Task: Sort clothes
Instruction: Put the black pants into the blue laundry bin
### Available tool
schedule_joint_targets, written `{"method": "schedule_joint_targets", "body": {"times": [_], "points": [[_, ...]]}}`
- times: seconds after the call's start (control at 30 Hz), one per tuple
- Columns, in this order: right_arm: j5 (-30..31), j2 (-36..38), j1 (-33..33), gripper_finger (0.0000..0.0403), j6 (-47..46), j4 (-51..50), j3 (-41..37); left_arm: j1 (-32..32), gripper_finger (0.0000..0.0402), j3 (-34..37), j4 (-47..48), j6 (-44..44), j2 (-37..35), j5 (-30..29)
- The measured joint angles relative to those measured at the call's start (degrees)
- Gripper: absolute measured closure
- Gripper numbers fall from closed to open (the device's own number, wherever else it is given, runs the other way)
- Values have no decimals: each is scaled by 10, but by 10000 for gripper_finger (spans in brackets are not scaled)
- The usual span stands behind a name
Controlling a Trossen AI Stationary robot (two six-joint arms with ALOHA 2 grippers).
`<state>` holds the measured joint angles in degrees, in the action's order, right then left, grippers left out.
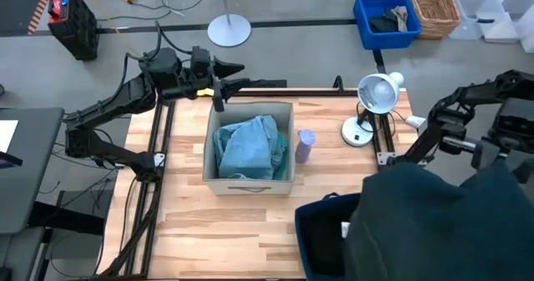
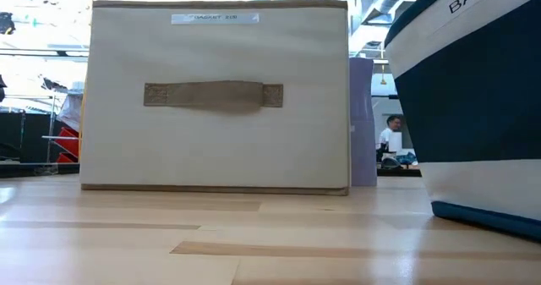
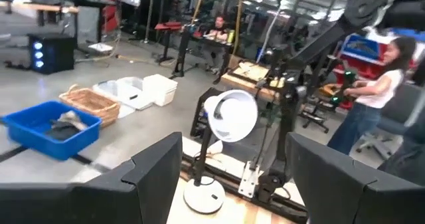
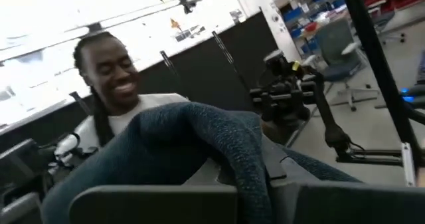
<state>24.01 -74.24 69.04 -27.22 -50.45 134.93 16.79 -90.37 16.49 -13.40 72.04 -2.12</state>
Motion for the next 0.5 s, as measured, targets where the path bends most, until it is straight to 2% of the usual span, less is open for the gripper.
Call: {"method": "schedule_joint_targets", "body": {"times": [0.23, 0.43, 0.5], "points": [[4, -18, -44, 384, -18, -69, -16, -21, 140, 0, -5, -33, 8, -52], [0, -55, -93, 384, 28, -46, -55, -38, 140, 0, -8, -91, 7, -142], [-10, -67, -102, 384, 37, -31, -68, -46, 140, 0, -8, -98, 7, -154]]}}
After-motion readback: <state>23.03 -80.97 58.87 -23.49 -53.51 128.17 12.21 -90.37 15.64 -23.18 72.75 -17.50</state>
